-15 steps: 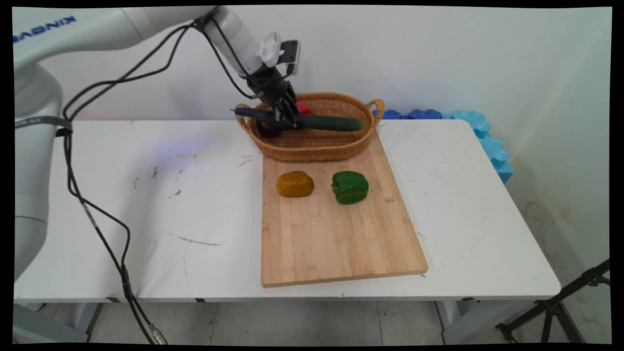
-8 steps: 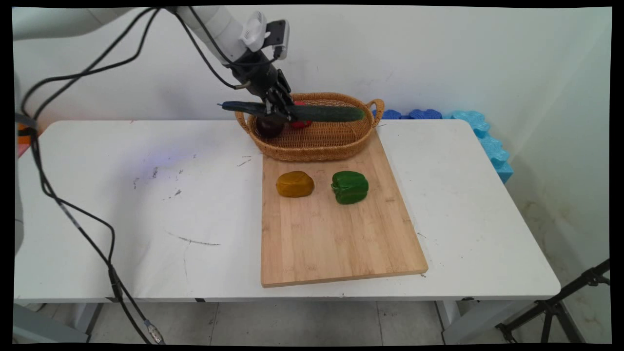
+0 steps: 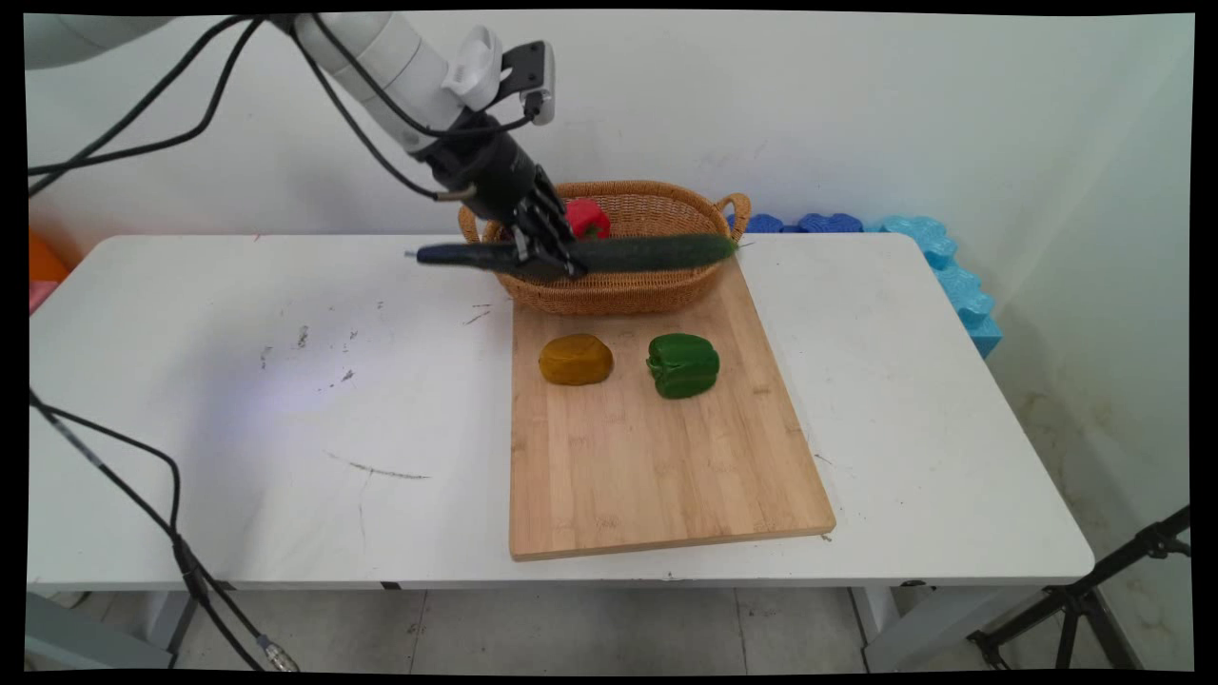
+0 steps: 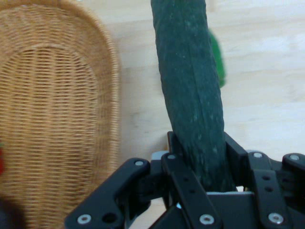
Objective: Place the picked object on the cutting board
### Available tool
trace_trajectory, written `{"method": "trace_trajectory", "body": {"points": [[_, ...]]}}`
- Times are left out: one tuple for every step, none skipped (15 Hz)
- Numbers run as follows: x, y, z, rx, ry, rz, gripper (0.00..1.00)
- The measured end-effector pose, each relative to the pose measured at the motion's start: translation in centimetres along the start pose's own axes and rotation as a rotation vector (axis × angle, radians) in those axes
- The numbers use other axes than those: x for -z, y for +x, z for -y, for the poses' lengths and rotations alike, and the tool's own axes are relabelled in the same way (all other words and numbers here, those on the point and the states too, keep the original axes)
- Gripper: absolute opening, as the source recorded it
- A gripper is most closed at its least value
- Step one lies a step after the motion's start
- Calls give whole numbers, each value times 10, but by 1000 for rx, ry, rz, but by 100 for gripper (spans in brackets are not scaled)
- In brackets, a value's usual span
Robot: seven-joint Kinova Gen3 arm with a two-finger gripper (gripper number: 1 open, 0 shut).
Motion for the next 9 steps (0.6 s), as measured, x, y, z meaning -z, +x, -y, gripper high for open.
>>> {"method": "trace_trajectory", "body": {"points": [[0, 0, -6, 17, -8, -3, 0], [-1, -1, -15, 43, -18, -6, 0], [-2, -1, -24, 70, -31, -10, 0], [-4, -2, -32, 91, -42, -13, 0], [-7, -4, -40, 114, -54, -16, 0], [-10, -5, -44, 127, -59, -18, 0], [-14, -7, -50, 144, -70, -19, 0], [-20, -11, -56, 162, -79, -21, 0], [-25, -14, -61, 175, -85, -21, 0]]}}
